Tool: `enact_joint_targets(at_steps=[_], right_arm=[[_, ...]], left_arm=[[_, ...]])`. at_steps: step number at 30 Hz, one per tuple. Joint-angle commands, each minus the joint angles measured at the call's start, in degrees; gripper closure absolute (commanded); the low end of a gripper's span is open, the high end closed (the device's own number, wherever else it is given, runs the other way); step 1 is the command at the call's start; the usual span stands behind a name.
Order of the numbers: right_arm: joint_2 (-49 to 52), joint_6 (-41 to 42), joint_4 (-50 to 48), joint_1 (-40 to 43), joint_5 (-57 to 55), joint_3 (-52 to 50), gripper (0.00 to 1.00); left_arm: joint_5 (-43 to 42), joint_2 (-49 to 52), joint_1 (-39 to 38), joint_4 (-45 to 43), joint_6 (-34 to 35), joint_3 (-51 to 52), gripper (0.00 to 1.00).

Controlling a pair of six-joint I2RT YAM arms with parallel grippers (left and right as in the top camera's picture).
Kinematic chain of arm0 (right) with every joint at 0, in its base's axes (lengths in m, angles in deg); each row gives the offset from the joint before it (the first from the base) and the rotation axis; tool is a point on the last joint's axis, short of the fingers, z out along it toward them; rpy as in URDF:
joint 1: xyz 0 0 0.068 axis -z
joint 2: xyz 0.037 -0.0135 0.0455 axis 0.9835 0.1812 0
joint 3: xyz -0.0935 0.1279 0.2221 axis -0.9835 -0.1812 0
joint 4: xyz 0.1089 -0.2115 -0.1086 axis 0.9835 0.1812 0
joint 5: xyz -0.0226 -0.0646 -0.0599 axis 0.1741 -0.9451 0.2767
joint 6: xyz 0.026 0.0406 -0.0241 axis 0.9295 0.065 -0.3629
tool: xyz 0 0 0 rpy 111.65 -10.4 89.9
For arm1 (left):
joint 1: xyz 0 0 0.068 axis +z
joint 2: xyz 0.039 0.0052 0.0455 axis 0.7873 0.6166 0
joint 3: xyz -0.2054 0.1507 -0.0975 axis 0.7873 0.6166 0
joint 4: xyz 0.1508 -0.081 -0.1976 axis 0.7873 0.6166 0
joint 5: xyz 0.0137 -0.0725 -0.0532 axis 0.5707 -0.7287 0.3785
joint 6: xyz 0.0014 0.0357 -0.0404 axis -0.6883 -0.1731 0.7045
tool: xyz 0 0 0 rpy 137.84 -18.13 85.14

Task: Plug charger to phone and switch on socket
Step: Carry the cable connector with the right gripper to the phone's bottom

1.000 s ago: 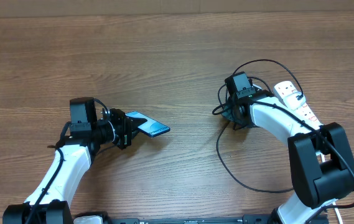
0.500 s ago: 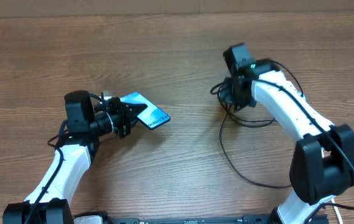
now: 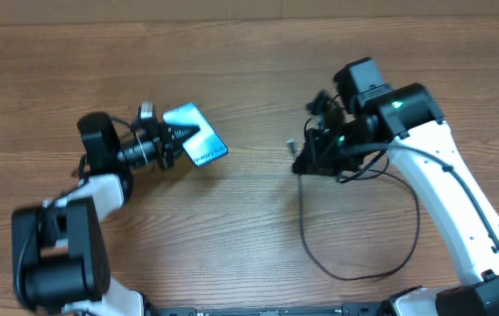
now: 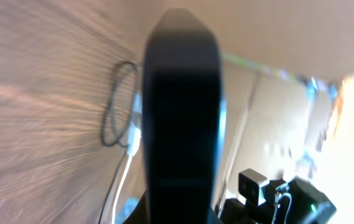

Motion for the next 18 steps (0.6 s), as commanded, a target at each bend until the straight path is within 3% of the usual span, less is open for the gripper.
enact_joint_targets(at_steps=[1, 9, 14, 18], right_arm=[[-0.13, -4.87, -1.68, -4.94, 8.41, -3.28, 0.96], [-0.11, 3.76, -17.33, -10.62, 11.41, -10.88, 0.96], [-0.09, 10.54, -25.03, -14.32, -2.27, -11.32, 0.96], [-0.09, 10.93, -27.47, -16.61, -5.2, -11.32, 0.96]], left_arm=[[-12.74, 5.16, 0.15, -3.76, 1.92, -8.48, 0.96], [-13.84, 6.86, -0.5, -5.99, 2.91, -13.49, 0.96], [-11.69, 6.86, -2.69, -5.86, 3.65, -13.46, 0.96], [-9.7, 6.86, -4.87, -5.86, 4.02, -13.46, 0.96]])
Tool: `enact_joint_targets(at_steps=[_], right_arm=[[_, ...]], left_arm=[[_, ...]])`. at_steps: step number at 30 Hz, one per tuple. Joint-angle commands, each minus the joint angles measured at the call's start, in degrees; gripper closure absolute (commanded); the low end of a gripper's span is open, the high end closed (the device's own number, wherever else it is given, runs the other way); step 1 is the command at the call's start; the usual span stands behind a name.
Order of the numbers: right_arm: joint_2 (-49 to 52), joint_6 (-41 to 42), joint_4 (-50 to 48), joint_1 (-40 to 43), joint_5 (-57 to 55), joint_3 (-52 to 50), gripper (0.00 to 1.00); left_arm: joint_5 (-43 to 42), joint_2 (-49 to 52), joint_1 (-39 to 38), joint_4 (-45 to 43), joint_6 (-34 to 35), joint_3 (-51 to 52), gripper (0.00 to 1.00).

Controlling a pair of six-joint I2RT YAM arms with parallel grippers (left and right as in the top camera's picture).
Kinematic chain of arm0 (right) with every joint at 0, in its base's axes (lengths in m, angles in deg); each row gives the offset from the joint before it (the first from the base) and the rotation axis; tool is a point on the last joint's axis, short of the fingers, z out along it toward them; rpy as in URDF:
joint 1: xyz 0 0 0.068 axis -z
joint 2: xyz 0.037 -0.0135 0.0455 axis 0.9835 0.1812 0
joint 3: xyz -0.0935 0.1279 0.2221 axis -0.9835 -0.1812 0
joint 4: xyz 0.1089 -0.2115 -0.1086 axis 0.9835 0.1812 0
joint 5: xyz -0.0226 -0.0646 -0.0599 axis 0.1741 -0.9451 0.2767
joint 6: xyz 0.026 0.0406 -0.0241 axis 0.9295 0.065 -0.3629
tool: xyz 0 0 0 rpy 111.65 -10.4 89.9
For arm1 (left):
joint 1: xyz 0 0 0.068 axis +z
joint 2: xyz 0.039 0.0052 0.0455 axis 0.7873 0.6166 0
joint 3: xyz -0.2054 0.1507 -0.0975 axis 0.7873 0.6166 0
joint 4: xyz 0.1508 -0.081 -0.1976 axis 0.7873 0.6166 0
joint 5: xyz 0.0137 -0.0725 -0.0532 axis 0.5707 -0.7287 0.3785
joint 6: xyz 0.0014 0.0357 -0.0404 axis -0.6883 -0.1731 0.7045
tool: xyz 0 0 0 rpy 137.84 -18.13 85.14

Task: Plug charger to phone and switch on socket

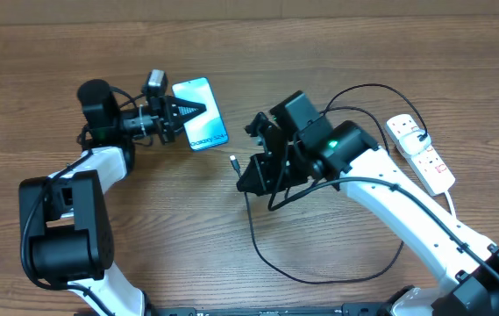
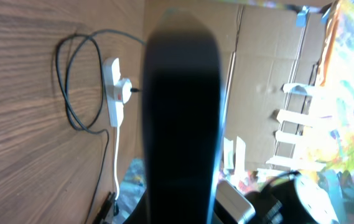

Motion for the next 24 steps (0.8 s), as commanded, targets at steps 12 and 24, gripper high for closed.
enact_joint_targets(at_steps=[12, 24], right_arm=[[-0.22, 3.23, -2.91, -1.73, -6.45, -0.2, 0.96], [-0.22, 5.97, -3.65, -1.73, -6.23, -0.2, 0.96]], left_arm=[[1.33, 0.2, -3.93, -0.33, 1.03, -1.49, 0.96], [2.99, 0.2, -4.63, -0.33, 1.36, -1.49, 0.96]])
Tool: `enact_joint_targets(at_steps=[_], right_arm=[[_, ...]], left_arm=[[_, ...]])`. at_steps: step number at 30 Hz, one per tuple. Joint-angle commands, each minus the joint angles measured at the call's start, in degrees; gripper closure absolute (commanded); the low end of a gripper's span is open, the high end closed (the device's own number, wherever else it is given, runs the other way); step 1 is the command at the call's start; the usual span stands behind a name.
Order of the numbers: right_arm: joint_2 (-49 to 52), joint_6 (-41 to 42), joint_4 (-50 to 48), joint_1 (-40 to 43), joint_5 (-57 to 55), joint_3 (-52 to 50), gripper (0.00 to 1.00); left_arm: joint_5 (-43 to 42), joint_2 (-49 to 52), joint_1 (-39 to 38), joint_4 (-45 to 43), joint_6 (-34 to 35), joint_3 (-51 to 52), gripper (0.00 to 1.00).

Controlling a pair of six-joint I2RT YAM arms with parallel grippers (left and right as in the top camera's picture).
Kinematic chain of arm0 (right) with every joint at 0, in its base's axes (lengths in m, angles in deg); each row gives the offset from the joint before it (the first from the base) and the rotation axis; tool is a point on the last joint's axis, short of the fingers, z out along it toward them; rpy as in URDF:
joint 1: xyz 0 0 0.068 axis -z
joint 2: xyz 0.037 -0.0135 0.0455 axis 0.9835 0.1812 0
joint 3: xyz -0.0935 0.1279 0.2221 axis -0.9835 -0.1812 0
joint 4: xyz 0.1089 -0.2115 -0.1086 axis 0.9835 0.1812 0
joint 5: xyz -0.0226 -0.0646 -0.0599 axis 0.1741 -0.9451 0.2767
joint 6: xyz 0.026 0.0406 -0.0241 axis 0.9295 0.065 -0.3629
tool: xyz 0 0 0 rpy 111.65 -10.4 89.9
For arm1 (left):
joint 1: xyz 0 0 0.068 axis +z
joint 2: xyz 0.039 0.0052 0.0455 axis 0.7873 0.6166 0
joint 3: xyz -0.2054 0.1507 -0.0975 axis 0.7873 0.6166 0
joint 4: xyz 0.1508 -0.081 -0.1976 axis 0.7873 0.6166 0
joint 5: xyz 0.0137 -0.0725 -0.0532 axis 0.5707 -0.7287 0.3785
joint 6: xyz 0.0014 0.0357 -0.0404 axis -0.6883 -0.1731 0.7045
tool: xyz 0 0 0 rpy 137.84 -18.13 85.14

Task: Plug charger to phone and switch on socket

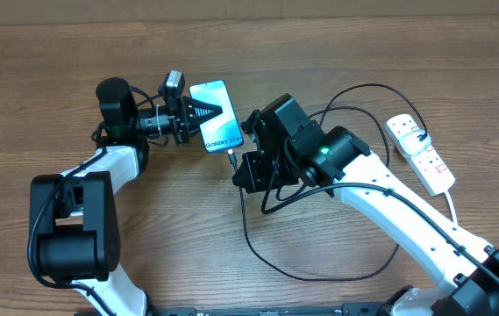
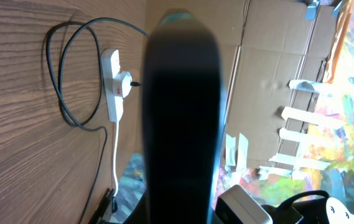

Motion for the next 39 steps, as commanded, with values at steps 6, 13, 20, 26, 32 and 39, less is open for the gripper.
enact_joint_targets(at_steps=[6, 13, 20, 26, 32, 39], right_arm=[[-0.22, 0.66, -0.52, 0.07, -0.13, -0.2, 0.96], [-0.22, 0.68, -0.52, 0.07, -0.15, -0.2, 0.96], [-0.22, 0.9, -0.59, 0.07, -0.15, -0.2, 0.96], [-0.22, 0.87, -1.18, 0.07, -0.15, -0.2, 0.96], [-0.22, 2.12, -1.73, 0.09, -0.17, -0.2, 0.96], [-0.22, 2.62, -1.75, 0.09, -0.13, -0.2, 0.96]], left_arm=[[1.09, 0.17, -1.51, -0.33, 1.25, -1.49, 0.96], [0.35, 0.17, -1.46, -0.52, 1.44, -1.49, 0.96], [-0.15, 0.17, -1.46, -0.52, 1.66, -1.49, 0.96], [-1.44, 0.17, -1.46, -2.64, 1.68, -1.49, 0.96], [-1.62, 0.17, -1.46, -3.74, 3.41, -1.49, 0.96], [-1.86, 0.17, -1.44, -3.76, 4.63, -1.49, 0.96]])
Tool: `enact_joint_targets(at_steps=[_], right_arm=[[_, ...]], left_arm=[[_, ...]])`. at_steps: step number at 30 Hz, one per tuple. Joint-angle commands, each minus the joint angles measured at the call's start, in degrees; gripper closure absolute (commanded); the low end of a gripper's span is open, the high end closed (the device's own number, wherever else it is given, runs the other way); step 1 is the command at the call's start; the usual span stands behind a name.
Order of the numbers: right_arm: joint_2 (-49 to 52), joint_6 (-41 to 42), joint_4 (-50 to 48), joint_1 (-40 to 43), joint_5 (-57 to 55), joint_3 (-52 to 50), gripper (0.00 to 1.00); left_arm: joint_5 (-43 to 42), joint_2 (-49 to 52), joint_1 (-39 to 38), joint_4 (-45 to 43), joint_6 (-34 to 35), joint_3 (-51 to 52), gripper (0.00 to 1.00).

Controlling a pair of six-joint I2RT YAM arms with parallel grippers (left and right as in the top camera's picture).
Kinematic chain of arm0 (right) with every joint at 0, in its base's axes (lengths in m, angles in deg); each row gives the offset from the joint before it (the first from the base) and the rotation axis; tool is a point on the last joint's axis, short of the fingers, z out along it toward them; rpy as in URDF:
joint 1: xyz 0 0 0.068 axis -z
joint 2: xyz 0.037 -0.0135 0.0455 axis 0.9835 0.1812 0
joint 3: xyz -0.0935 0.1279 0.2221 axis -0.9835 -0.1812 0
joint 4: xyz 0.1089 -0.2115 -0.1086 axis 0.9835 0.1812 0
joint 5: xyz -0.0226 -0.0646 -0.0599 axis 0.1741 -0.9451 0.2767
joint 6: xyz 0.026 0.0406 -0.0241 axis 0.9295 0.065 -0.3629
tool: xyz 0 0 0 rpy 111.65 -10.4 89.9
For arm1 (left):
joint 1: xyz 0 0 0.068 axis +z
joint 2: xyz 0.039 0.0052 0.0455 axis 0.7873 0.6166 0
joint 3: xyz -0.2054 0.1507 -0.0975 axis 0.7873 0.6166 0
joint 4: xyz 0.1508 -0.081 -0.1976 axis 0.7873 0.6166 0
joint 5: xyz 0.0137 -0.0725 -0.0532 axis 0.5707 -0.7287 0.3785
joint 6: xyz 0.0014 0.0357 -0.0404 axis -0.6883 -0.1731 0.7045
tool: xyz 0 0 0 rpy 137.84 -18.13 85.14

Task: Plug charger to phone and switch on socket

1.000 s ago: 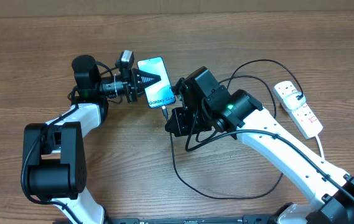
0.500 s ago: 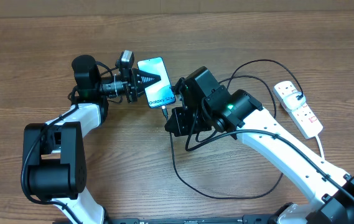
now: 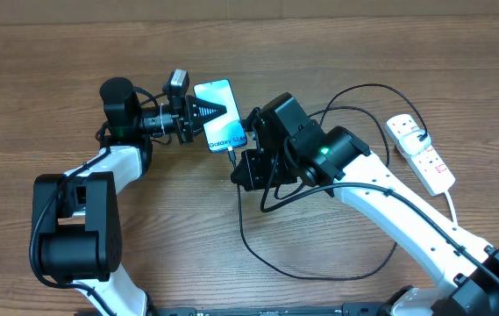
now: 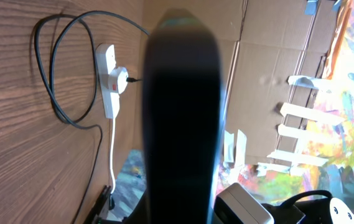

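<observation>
A phone [image 3: 224, 132], screen up and lit, is held off the table by my left gripper [image 3: 206, 117], which is shut on its left edge. In the left wrist view the phone [image 4: 181, 112] is a dark slab filling the middle and hides the fingers. My right gripper [image 3: 239, 166] sits just below the phone's lower end, shut on the charger plug [image 3: 232, 156]. The plug's tip touches that end; whether it is seated cannot be told. The black cable [image 3: 258, 250] loops back to the white socket strip [image 3: 422, 156] at the right.
The socket strip [image 4: 109, 93] lies on the wooden table [image 3: 389, 53] with the charger's adapter [image 3: 415, 136] plugged into it. Cable loops [image 4: 52, 87] lie across the table's middle and front. Cardboard walls stand beyond the far edge.
The phone and my left gripper have shifted slightly right, towards the right gripper. The right gripper has barely moved and still holds the plug at the phone's lower end.
At first my left gripper held the phone at the left and my right gripper held the cable end far off at the right. Then the right arm was near the phone, plug tip free. Later the plug tip met the phone's lower end and it stays there.
</observation>
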Motion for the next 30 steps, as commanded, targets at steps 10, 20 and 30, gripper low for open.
enact_joint_targets(at_steps=[10, 20, 30], right_arm=[[-0.22, 0.94, 0.94, 0.07, -0.13, -0.2, 0.96], [-0.22, 0.94, 0.92, 0.07, -0.13, -0.2, 0.96], [-0.22, 0.92, 0.68, 0.07, 0.52, -0.2, 0.96]], left_arm=[[-0.66, 0.17, -0.37, -0.68, 3.37, -1.51, 0.96], [-0.26, 0.17, -0.39, -3.93, 3.37, -1.49, 0.96], [-0.26, 0.17, -0.42, -7.45, 3.32, -1.49, 0.96]])
